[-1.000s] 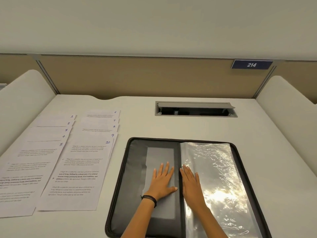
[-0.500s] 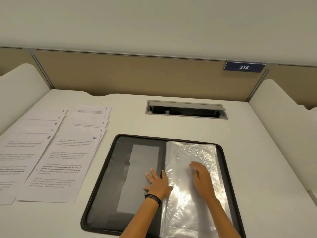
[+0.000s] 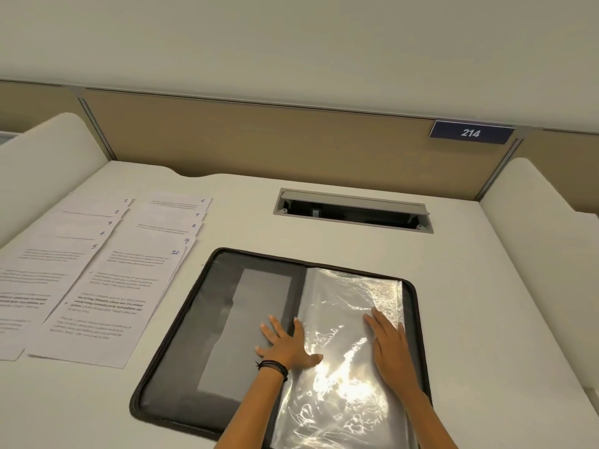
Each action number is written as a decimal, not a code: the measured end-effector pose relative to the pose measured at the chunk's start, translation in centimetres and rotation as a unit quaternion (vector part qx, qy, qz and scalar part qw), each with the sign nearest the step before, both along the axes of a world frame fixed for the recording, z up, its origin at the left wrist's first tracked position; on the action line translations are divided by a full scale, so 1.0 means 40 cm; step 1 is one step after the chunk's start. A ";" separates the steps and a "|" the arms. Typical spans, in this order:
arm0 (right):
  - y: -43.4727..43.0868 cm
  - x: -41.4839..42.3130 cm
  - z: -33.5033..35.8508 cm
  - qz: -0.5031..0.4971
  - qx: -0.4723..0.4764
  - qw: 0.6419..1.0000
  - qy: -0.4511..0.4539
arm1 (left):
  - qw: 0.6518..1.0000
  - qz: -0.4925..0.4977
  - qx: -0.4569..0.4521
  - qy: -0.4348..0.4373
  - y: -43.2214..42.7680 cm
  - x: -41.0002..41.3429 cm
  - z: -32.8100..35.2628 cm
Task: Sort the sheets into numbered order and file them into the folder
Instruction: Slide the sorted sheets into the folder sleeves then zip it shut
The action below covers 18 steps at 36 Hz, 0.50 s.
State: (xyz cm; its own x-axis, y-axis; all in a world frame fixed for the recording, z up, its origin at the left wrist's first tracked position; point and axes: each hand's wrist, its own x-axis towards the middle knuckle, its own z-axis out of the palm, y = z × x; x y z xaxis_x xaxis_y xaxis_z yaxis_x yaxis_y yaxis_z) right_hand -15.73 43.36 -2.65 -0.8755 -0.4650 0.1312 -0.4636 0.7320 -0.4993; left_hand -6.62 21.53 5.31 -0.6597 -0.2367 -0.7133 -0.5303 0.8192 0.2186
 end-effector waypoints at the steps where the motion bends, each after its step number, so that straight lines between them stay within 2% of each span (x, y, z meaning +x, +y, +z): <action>1: 0.001 0.001 0.001 -0.003 -0.004 1.000 -0.002 | 1.000 -0.002 0.002 0.000 -0.003 -0.003 -0.003; 12: -0.013 0.015 0.004 -0.076 -0.071 0.994 -0.017 | 0.998 -0.061 -0.015 -0.009 -0.040 -0.076 0.001; 18: -0.045 0.032 -0.003 -0.129 -0.043 0.991 -0.009 | 0.994 -0.107 -0.015 -0.003 -0.081 -0.133 0.005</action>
State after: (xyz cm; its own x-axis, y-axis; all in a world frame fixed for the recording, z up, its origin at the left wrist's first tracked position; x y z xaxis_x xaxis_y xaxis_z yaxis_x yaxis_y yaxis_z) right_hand -14.45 41.55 -2.78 -0.9665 -0.2129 0.1436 -0.2567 0.7799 -0.5709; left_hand -11.92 18.29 5.53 -0.6932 -0.1129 -0.7118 -0.3445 0.9194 0.1896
